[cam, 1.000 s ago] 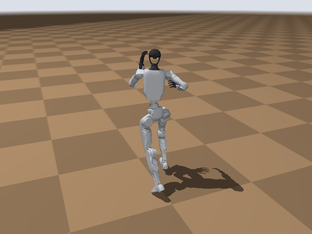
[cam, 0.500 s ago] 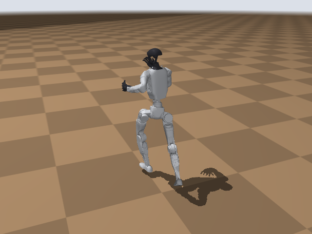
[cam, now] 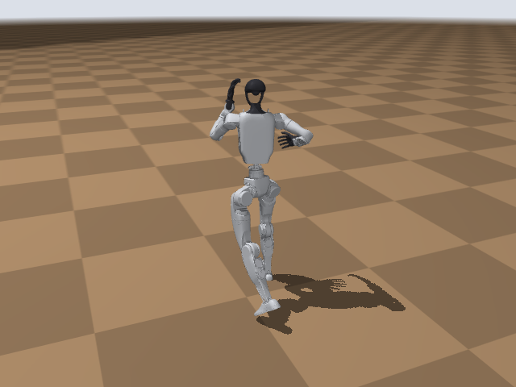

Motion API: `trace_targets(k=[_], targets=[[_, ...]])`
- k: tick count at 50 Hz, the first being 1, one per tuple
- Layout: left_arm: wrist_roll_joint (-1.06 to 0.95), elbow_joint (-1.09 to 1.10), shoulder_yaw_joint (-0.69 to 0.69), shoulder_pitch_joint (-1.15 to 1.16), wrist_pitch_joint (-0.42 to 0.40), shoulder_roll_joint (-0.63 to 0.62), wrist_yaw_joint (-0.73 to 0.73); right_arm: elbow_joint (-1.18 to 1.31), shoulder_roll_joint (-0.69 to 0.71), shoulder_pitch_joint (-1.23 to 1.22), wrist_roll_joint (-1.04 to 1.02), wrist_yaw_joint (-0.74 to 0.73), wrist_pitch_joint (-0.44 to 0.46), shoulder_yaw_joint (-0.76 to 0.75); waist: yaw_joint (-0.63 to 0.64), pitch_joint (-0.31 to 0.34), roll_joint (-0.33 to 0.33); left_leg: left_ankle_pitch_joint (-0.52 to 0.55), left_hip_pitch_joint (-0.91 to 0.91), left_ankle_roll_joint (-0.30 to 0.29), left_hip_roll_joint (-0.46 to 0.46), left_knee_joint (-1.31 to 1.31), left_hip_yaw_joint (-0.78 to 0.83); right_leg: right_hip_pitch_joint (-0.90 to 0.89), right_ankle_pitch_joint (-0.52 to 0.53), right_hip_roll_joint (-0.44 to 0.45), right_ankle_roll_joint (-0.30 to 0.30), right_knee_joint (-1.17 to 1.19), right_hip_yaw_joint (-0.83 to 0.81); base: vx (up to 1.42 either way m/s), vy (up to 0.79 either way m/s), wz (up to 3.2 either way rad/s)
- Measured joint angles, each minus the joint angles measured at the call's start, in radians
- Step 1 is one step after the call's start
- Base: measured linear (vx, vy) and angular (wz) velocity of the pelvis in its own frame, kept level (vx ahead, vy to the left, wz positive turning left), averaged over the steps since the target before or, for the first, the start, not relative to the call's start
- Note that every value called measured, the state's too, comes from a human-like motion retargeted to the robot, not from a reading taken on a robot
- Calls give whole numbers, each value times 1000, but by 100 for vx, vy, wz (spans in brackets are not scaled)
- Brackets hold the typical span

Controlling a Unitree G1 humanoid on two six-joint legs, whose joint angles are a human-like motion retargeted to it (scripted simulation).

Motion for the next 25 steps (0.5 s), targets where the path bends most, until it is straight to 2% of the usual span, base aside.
trace_targets(k=[2,3,5,6,7,9,10,12,15,18,20,21,23,25], targets=[[-31,11,-3,84,9,17,-3,16,23,-45,-39,-33,25,14,54,23,-91,-113,-30,31,-78,347,-28,94,7,-68,67,-167,-6,138,-57,-18],[-44,19,-5,141,15,25,-13,26,31,-81,-54,-52,34,28,89,31,-118,-171,-79,42,-93,553,-16,118,16,-95,78,-198,-24,128,-52,-42],[-49,43,7,281,29,43,-47,63,44,-181,-69,-90,38,76,162,54,-143,-298,-211,85,-79,985,16,148,77,-133,63,-201,-53,117,-44,-41],[-32,65,24,374,36,53,-55,107,52,-266,-63,-115,34,124,201,73,-136,-363,-291,113,-69,1186,12,139,77,-136,32,-141,-42,110,-37,-51],[-24,88,43,476,41,60,-58,156,61,-363,-60,-144,29,179,240,94,-127,-423,-372,137,-66,1376,5,121,54,-136,1,-60,-24,107,-33,-75],[-74,129,100,728,44,45,-49,268,85,-631,-82,-219,14,314,318,137,-111,-513,-541,167,-95,1672,-9,53,-87,-129,-53,178,34,108,-31,-108],[-133,140,139,865,41,26,-56,312,102,-784,-108,-258,5,378,354,153,-114,-545,-628,179,-117,1786,-2,23,-160,-128,-72,286,63,112,-31,-125],[-259,101,226,1131,33,7,-107,310,176,-1068,-163,-289,-6,436,439,147,-152,-568,-805,208,-133,1878,55,34,-222,-118,-91,336,106,119,-27,-126],[-364,7,296,1446,37,76,-158,220,306,-1335,-183,-318,1,443,625,90,-234,-566,-1018,235,-145,1775,141,158,-162,-97,-87,201,153,133,-15,-114],[-429,-38,300,1612,74,171,-235,94,346,-1398,-168,-367,-11,488,810,25,-311,-515,-1082,258,-143,1423,197,331,95,-96,-55,2,179,146,-1,-82],[-435,-58,313,1676,112,219,-308,17,323,-1396,-187,-360,-14,522,899,-13,-349,-474,-1035,265,-114,1103,246,434,307,-93,-18,-100,202,150,7,-63],[-422,-67,327,1695,126,231,-337,-17,307,-1392,-194,-337,-13,539,921,-27,-355,-456,-975,257,-97,908,281,476,371,-83,-1,-122,227,150,12,-52],[-397,-85,362,1720,147,237,-374,-82,287,-1377,-186,-282,-14,569,946,-36,-345,-431,-810,211,-77,471,353,554,421,-45,20,-98,293,150,18,-51],[-384,-99,392,1709,156,211,-368,-145,286,-1336,-149,-232,-21,585,947,-16,-271,-420,-592,97,-53,15,404,616,363,33,19,70,338,149,26,-49]])
